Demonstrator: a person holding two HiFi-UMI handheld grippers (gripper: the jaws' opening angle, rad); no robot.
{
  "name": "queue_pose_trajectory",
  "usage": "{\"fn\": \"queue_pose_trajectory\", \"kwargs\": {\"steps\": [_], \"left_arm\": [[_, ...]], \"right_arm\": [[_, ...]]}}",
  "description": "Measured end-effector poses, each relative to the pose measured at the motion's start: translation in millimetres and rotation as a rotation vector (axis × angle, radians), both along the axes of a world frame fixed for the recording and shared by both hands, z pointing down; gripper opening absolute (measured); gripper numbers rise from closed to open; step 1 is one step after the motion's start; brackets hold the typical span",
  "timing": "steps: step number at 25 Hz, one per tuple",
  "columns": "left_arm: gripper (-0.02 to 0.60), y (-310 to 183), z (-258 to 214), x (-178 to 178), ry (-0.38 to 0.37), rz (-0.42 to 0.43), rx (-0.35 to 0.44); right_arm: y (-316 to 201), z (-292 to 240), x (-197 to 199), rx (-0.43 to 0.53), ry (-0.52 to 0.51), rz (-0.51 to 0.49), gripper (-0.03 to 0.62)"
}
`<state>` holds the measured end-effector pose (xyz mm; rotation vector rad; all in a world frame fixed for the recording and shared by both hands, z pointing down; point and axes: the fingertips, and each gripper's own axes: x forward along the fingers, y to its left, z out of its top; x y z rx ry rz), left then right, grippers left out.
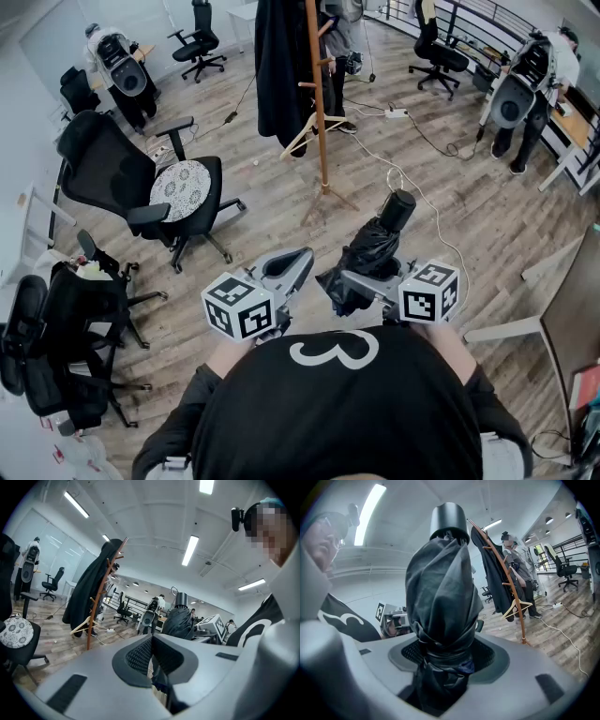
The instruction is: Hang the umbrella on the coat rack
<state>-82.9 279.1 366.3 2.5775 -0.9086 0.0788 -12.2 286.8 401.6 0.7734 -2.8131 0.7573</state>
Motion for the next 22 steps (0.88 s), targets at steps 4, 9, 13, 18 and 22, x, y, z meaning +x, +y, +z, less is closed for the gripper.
{"fn": "queue_pose_trajectory", "kwargs": {"steps": [4, 9, 13, 18, 22], "left_arm": [[0.015, 5.6, 2.8, -3.9, 0.003, 0.001, 0.000], [0.015, 4.1, 8.2, -4.1, 0.009, 0.003, -0.014], [0.015, 0.2, 14.0, -0.4, 0.002, 0.008, -0.026], [0.015, -12.3, 14.7, 2.9, -0.014, -0.001, -0.033], [0.015, -33.8, 14.5, 11.3, -0.024, -0.017, -0.034]], "right_arm": [[7.0, 2.3, -4.4, -0.001, 0.003, -0.001, 0.275], [7.0, 7.3, -3.6, -0.011, 0.011, 0.006, 0.275], [2.8, 11.9, -1.4, -0.015, 0.013, 0.004, 0.273], [-8.6, 14.8, 1.7, 0.013, 0.037, -0.007, 0.275], [-32.3, 17.6, 10.4, 0.001, 0.017, -0.023, 0.275]]}}
